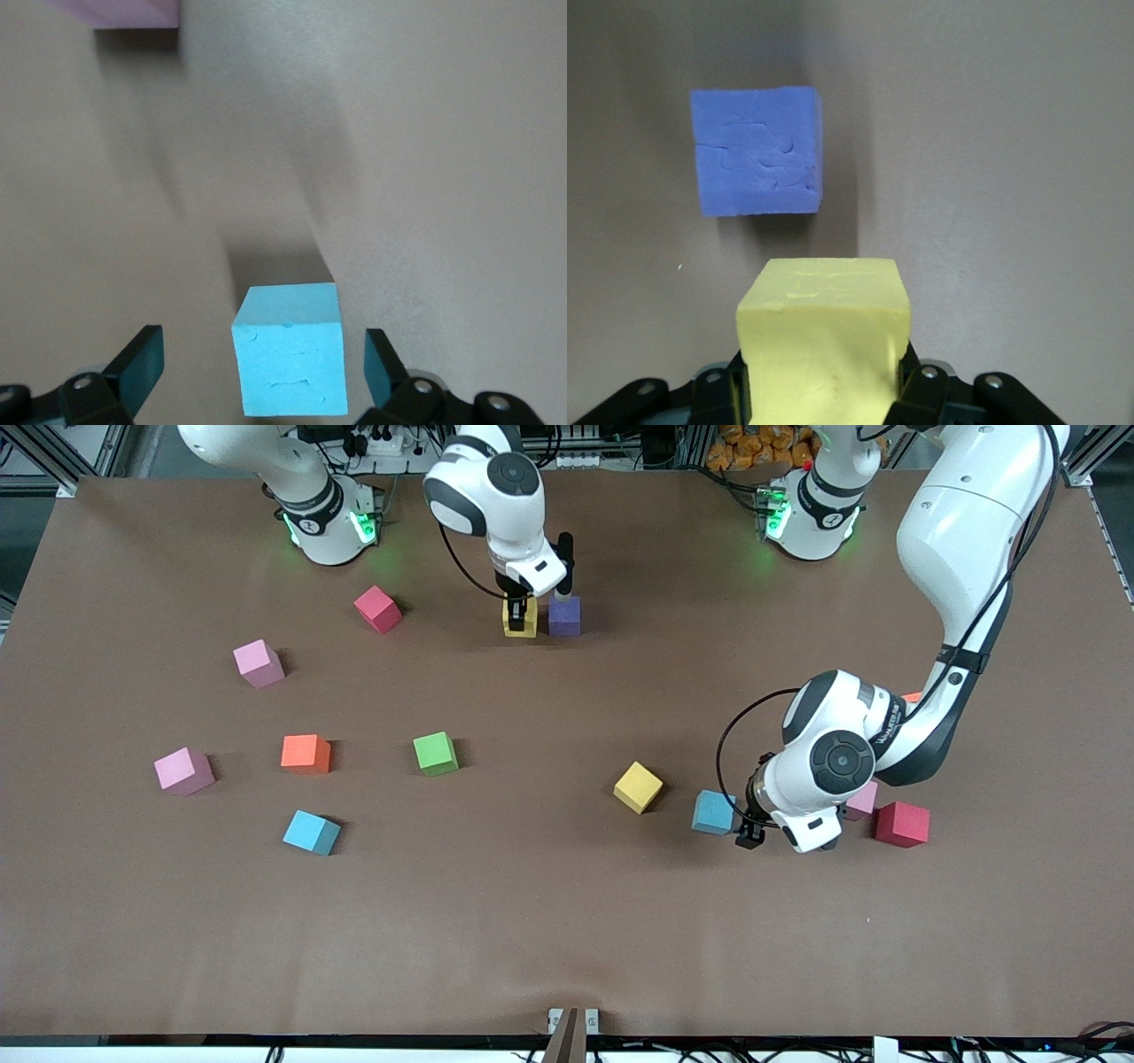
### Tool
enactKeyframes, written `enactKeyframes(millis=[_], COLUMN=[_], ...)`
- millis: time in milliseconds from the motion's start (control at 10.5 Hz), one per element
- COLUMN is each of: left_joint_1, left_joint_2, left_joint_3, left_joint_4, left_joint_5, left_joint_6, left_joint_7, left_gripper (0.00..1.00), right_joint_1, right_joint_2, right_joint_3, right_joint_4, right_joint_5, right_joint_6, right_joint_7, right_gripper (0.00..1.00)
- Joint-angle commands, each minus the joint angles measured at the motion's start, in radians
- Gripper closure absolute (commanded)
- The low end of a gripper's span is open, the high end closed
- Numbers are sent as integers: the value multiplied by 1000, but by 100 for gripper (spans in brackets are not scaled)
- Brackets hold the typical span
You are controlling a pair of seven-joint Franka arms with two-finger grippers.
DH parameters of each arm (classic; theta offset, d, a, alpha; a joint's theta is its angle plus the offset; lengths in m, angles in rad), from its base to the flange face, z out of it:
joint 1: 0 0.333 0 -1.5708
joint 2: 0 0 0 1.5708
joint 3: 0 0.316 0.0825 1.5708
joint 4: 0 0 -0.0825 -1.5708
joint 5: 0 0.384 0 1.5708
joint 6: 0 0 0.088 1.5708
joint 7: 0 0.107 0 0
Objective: Form number 2 with 11 blocks
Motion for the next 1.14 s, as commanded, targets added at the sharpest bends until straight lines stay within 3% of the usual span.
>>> enactKeyframes(millis=[0, 1046], left_joint_1=[-8, -8], left_joint_2=[5, 33], left_joint_3=[4, 4], left_joint_4=[6, 13], left_joint_5=[24, 11], left_joint_6=[-8, 24], left_joint_7=[-71, -128], left_gripper=[0, 0], right_joint_1=[-1, 88], right_joint_2=[22, 102], right_joint_3=[2, 2], right_joint_4=[-2, -10], right_joint_5=[-2, -2], right_joint_6=[19, 103], right_joint_7=[1, 63], right_gripper=[100, 100])
